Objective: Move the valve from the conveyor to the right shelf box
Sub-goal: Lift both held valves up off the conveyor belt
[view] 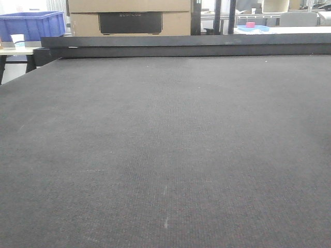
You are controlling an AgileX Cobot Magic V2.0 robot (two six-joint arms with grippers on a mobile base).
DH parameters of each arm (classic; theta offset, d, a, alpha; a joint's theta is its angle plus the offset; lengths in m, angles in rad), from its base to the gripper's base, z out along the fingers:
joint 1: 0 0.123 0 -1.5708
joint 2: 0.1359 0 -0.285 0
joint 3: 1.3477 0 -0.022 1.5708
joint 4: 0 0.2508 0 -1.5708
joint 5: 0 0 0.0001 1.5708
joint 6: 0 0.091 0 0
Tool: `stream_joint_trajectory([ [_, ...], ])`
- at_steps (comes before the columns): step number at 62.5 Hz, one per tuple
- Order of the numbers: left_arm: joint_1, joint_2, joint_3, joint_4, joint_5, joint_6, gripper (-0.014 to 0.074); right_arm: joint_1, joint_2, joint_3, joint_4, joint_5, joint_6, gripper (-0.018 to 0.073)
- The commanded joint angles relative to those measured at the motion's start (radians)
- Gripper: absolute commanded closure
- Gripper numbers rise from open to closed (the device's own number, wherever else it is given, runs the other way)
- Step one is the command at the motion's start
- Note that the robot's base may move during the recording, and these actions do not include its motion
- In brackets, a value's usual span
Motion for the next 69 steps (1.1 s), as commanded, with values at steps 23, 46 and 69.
stream_joint_trajectory([
  [23, -0.004, -0.007, -0.006, -0.013, -0.052, -0.003, 0.0707, -0.002, -0.009, -0.01, -0.002, -0.075, 0.001, 0.0722],
  [46, -0.004, -0.007, -0.006, -0.013, -0.052, -0.003, 0.0707, -0.002, -0.007, -0.01, -0.002, -0.075, 0.001, 0.0722],
  [69, -0.004, -0.007, -0.006, -0.013, -0.052, -0.003, 0.0707, -0.002, -0.007, -0.01, -0.002, -0.075, 0.001, 0.0722],
])
